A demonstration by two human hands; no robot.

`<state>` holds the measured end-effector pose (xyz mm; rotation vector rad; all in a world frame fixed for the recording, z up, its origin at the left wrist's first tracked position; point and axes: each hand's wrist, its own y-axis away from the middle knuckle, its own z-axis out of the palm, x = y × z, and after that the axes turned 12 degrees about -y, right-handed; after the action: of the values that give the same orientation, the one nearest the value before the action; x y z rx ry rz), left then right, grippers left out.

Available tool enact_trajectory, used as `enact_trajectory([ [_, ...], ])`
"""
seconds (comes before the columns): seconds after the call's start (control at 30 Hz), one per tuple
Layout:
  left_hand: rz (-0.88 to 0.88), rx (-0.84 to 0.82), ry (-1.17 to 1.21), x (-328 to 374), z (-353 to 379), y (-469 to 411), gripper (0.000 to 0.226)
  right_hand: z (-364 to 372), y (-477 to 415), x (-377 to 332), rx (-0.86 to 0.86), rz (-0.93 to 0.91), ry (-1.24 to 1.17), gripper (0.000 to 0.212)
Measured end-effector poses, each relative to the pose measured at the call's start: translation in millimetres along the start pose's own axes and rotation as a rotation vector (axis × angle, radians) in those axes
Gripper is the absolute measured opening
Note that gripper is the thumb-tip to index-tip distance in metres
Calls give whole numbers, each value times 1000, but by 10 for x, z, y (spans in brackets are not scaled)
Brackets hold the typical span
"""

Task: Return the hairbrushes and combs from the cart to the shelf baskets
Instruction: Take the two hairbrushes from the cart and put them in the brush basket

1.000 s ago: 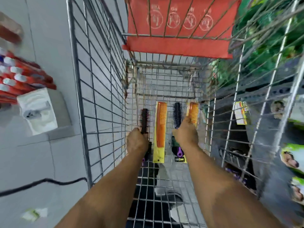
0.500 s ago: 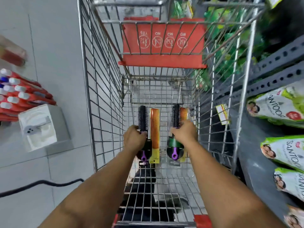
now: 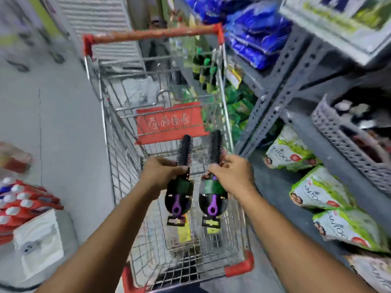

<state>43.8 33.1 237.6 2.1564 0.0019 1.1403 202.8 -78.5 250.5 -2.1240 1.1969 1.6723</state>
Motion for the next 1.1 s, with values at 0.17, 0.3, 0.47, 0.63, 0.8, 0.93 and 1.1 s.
enact_trajectory([
  [0.17, 168, -88, -33, 618, 212, 499, 36, -759, 324, -258, 108, -67, -175, 37],
  [0.3, 321, -258, -71, 1143, 677, 980, 31, -1573, 727, -250, 255, -79, -292, 29],
  [0.47, 470, -494, -132, 1651, 1427, 1600, 45, -2540, 1370, -39, 455, -51, -377, 40],
  [0.63, 602, -676, -206, 2020, 2324, 2276, 5, -3498, 2150, 234, 663, -77, -418, 32],
  [0.8, 670, -827, -286, 2262, 3288, 2771, 15, -4277, 2634, 514, 833, -84, -440, 5],
  [0.93, 709, -807, -379, 2483, 4008, 3045, 32, -4809, 2660, 676, 956, -52, -397, 9],
  [1.1, 716, -766, -446, 2722, 4636, 3116, 62, -5314, 2445, 803, 1070, -8, -354, 18],
])
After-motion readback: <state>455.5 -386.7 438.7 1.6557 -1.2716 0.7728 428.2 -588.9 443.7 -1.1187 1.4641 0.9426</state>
